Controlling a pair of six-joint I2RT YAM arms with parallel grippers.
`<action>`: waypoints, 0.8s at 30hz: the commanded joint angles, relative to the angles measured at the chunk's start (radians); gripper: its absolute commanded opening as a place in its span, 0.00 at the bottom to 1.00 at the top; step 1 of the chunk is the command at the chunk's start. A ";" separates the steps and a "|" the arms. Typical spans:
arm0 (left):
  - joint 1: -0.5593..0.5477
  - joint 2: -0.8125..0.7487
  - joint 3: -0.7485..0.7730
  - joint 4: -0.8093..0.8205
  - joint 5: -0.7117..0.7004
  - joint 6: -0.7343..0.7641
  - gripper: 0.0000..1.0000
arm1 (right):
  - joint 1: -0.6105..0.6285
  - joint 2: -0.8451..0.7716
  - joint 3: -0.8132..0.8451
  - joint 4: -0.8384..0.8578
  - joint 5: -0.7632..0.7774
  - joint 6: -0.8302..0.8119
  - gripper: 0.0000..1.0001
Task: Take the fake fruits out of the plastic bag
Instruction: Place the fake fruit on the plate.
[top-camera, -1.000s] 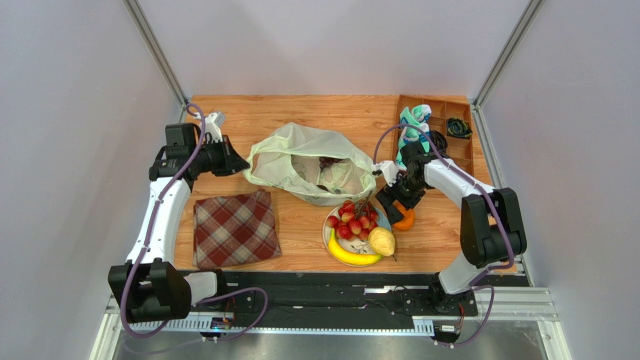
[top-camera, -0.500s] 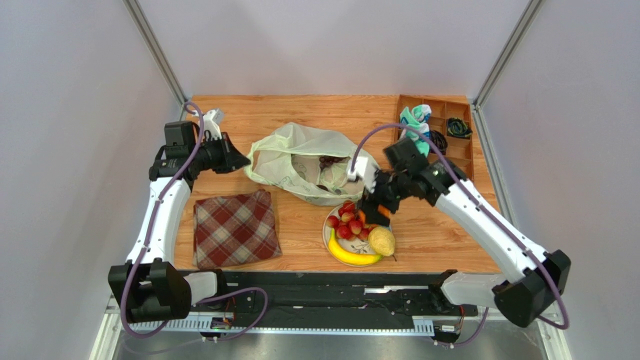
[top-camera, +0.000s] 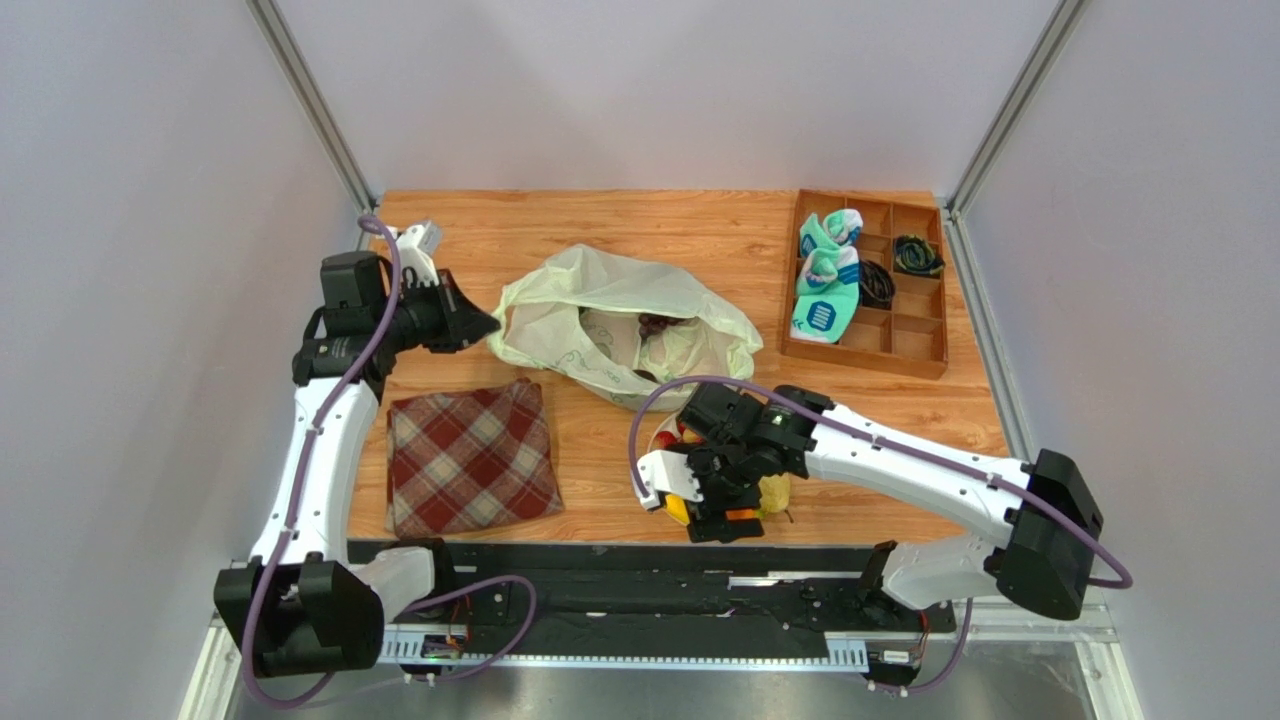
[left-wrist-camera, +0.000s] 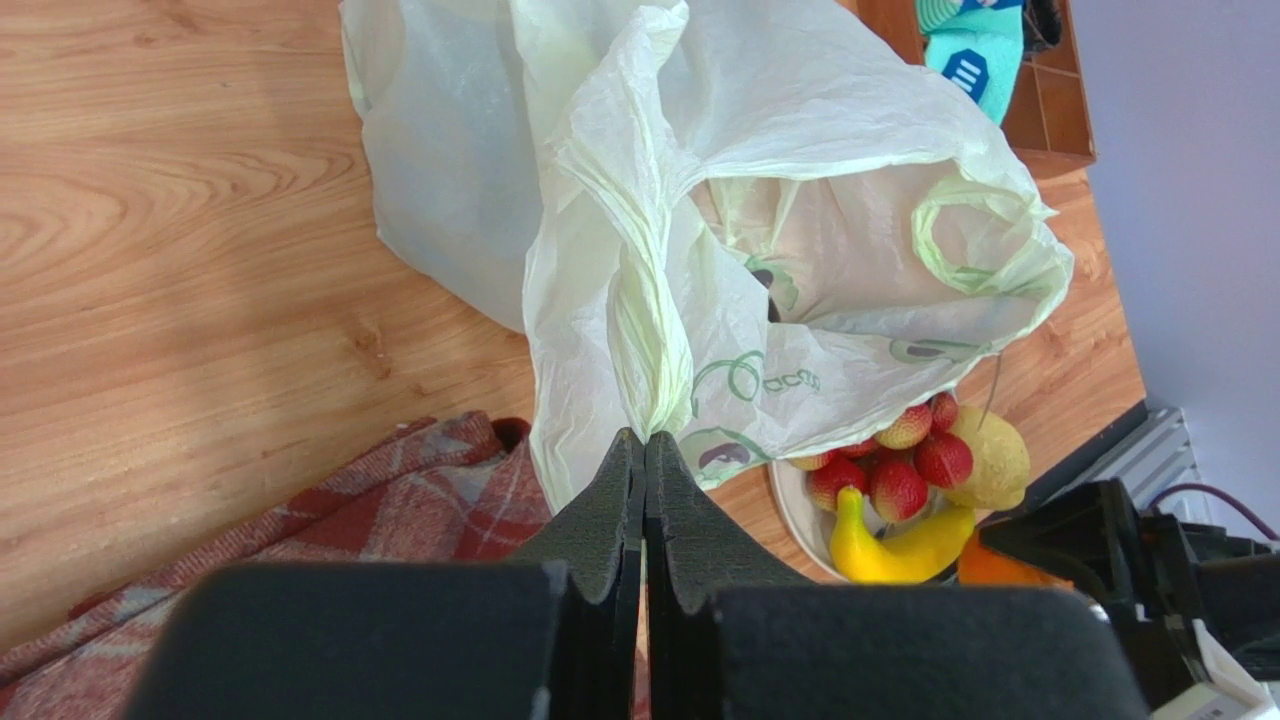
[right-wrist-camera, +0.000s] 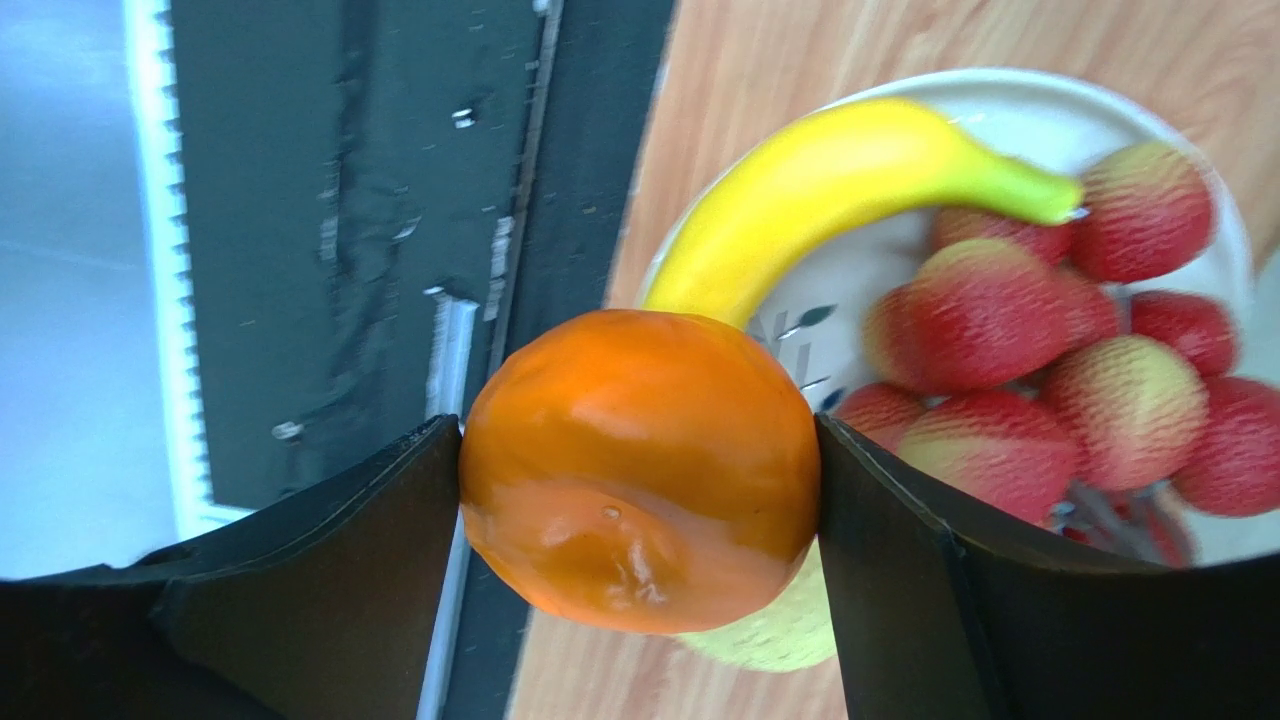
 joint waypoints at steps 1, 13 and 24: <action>-0.001 -0.067 -0.017 0.013 0.010 0.004 0.00 | 0.007 0.033 -0.018 0.151 0.095 -0.071 0.68; -0.001 -0.070 -0.049 0.051 0.013 -0.019 0.00 | 0.018 0.013 -0.101 0.203 0.196 -0.092 1.00; -0.001 -0.041 -0.026 0.033 0.026 -0.016 0.00 | 0.014 -0.052 0.258 -0.007 0.145 0.029 1.00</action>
